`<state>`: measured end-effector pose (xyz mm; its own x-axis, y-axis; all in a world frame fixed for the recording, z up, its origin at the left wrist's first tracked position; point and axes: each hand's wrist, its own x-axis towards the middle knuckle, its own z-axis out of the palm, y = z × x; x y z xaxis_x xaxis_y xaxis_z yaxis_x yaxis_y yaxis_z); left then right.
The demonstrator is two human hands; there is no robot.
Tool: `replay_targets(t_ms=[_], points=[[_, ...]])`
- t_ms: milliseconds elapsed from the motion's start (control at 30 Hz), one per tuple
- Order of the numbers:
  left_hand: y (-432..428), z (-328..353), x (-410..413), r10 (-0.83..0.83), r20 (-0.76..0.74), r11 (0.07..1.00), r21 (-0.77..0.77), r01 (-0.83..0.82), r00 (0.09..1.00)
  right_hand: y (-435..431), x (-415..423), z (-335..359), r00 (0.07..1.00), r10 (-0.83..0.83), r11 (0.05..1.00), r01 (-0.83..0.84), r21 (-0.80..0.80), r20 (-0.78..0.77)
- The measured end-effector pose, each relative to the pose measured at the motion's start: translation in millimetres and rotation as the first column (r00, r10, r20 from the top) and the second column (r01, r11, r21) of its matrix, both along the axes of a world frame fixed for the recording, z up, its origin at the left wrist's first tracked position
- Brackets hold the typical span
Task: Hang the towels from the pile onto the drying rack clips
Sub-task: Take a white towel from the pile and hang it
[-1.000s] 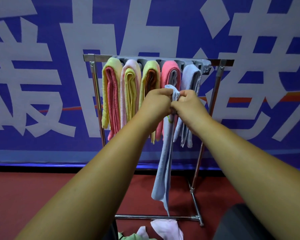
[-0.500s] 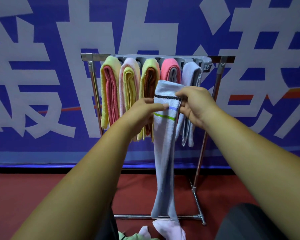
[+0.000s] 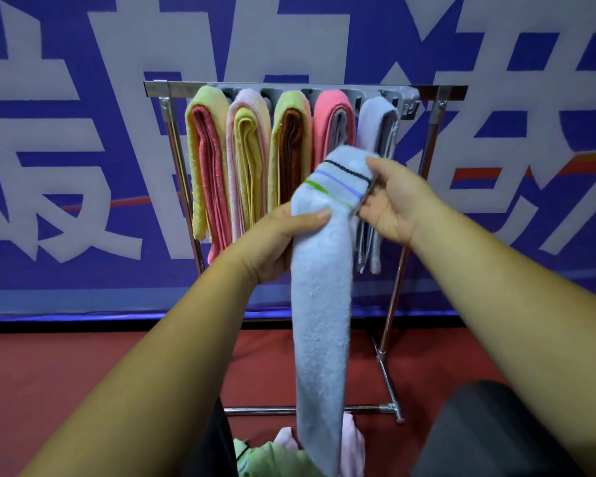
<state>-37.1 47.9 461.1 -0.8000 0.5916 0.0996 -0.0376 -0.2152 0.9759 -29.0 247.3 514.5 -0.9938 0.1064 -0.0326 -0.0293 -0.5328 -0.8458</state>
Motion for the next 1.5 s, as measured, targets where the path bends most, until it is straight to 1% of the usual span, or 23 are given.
replay_targets(t_ms=[67, 133, 167, 233, 367, 467, 533, 600, 700, 767, 833, 867, 967, 1067, 1133, 1200, 1233, 1267, 1367, 1433, 1500], points=[[1.0, 8.1, -1.8, 0.035, 0.028, 0.999, 0.034, -0.036, 0.999, -2.4, 12.1, -17.7, 0.981, 0.147, 0.987, -0.153, 0.043, 0.127], [1.8, 14.5, -5.0, 0.062, 0.085, 0.997, 0.05, -0.066, 0.994, -7.3, 23.4, -39.6, 0.923, 0.3, 0.94, -0.329, 0.093, 0.24], [1.1, 16.2, -7.2, 0.087, 0.115, 0.994, 0.054, -0.094, 0.99, -11.4, 28.1, -51.4, 0.902, 0.338, 0.921, -0.376, 0.105, 0.269], [-1.9, 17.4, -11.3, 0.143, 0.143, 0.988, 0.03, -0.149, 0.979, -19.1, 35.3, -73.5, 0.893, 0.362, 0.91, -0.4, 0.105, 0.266], [-10.4, 3.3, -19.9, 0.241, 0.147, 0.971, -0.035, -0.238, 0.959, -25.2, 46.1, -103.4, 0.906, 0.372, 0.901, -0.405, 0.155, 0.202], [-16.2, -12.1, -26.1, 0.331, 0.181, 0.943, -0.08, -0.322, 0.926, -21.5, 46.6, -128.1, 0.923, 0.342, 0.888, -0.379, 0.262, 0.178], [-17.9, -23.7, -32.0, 0.354, 0.19, 0.934, -0.108, -0.339, 0.916, -18.9, 43.2, -147.9, 0.93, 0.325, 0.878, -0.364, 0.311, 0.17], [-19.1, -38.5, -37.5, 0.368, 0.189, 0.927, -0.157, -0.342, 0.91, -19.0, 41.9, -165.9, 0.93, 0.325, 0.876, -0.365, 0.316, 0.172], [-20.1, -60.3, -40.3, 0.345, 0.227, 0.93, -0.213, -0.3, 0.911, -23.7, 41.4, -184.2, 0.939, 0.303, 0.902, -0.338, 0.269, 0.164], [-22.1, -80.2, -44.2, 0.298, 0.28, 0.94, -0.253, -0.229, 0.913, -26.4, 39.4, -195.0, 0.948, 0.268, 0.926, -0.303, 0.226, 0.173], [-24.1, -104.7, -47.3, 0.247, 0.333, 0.933, -0.337, -0.129, 0.91, -27.6, 35.4, -207.6, 0.957, 0.224, 0.952, -0.255, 0.171, 0.183], [-24.2, -119.1, -48.5, 0.242, 0.352, 0.912, -0.401, -0.088, 0.904, -28.0, 32.5, -214.2, 0.96, 0.207, 0.962, -0.235, 0.14, 0.19], [-23.7, -160.5, -50.0, 0.301, 0.396, 0.848, -0.528, -0.053, 0.868, -29.6, 21.7, -226.7, 0.959, 0.174, 0.981, -0.189, 0.045, 0.223], [-24.5, -200.3, -45.2, 0.385, 0.411, 0.825, -0.554, -0.11, 0.826, -32.4, 10.4, -237.3, 0.945, 0.166, 0.986, -0.158, -0.05, 0.281], [-24.5, -216.8, -38.5, 0.409, 0.388, 0.794, -0.598, -0.112, 0.826, -34.4, 5.3, -240.4, 0.935, 0.158, 0.987, -0.141, -0.078, 0.317], [-21.0, -223.9, -33.5, 0.414, 0.293, 0.713, -0.693, -0.106, 0.862, -34.5, 0.1, -243.5, 0.93, 0.141, 0.99, -0.124, -0.074, 0.34], [-17.7, -224.1, -31.1, 0.389, 0.249, 0.678, -0.729, -0.092, 0.887, -34.3, -2.5, -245.2, 0.929, 0.129, 0.991, -0.112, -0.067, 0.346], [-13.8, -224.1, -29.2, 0.344, 0.218, 0.66, -0.748, -0.071, 0.913, -34.2, -4.5, -245.8, 0.929, 0.117, 0.993, -0.102, -0.062, 0.352], [-4.7, -227.4, -25.3, 0.17, 0.137, 0.653, -0.758, -0.007, 0.976, -35.8, -9.3, -246.6, 0.923, 0.098, 0.995, -0.079, -0.064, 0.373], [-0.6, -235.9, -26.5, 0.074, 0.033, 0.617, -0.787, -0.02, 0.997, -37.8, -12.5, -246.3, 0.928, 0.077, 0.995, -0.051, -0.081, 0.363], [5.8, -247.6, -29.7, 0.038, -0.029, 0.597, -0.801, -0.046, 0.999, -40.5, -15.8, -247.9, 0.936, 0.052, 0.997, -0.029, -0.073, 0.348]])
